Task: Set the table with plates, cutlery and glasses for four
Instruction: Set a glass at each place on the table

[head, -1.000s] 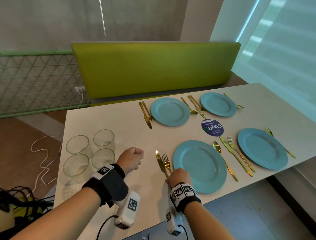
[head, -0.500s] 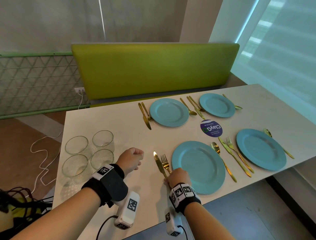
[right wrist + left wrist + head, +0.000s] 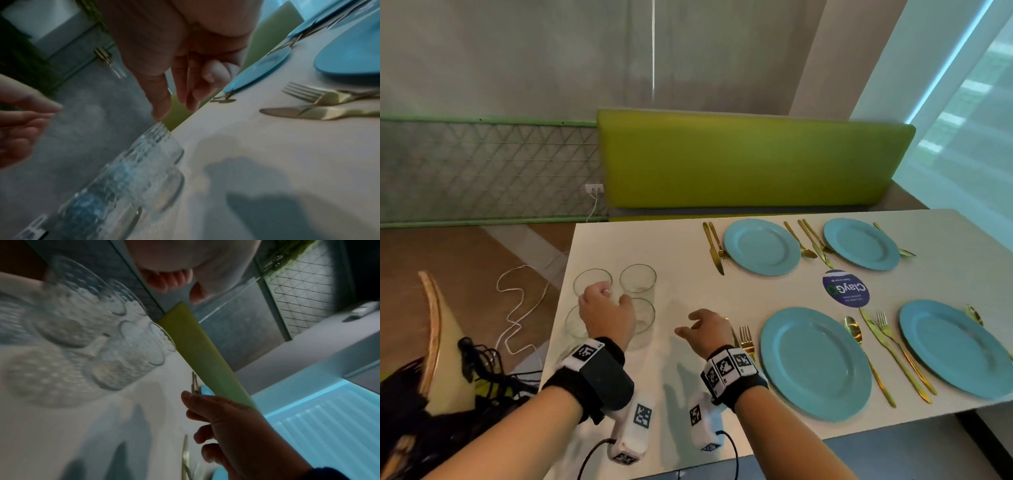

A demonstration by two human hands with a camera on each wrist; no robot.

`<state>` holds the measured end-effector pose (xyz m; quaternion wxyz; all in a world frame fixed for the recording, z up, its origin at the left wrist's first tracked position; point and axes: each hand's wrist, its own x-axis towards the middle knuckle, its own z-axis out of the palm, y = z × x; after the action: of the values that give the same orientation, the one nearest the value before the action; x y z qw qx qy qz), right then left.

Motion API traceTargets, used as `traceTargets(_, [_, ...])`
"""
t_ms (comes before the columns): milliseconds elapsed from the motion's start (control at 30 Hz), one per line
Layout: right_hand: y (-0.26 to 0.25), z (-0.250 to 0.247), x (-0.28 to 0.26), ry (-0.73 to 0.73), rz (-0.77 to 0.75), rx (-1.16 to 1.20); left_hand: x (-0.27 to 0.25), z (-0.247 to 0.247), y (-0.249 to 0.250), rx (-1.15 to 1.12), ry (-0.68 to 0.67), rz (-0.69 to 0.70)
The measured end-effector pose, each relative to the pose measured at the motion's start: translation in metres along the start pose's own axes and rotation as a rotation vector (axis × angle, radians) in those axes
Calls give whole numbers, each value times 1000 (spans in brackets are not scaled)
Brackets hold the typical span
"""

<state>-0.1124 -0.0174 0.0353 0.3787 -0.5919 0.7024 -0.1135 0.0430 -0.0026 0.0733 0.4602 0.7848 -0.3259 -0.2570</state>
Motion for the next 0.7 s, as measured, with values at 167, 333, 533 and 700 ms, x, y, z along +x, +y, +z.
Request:
traceTargets(167, [-20,42,11,-147,-11,-67,18,-24,-35,73,213,-159])
traceTargets(333, [-26,66,19,-126,-53,-102,12,-23,-75,35,124,-303])
traceTargets(533, [-33,80,35,-91,-115,-26,25,-10,-103,-70,-17,-365])
traceTargets(700, [-30,84,43,-109,-133,75,48,-8,-115,-22,-106,-301])
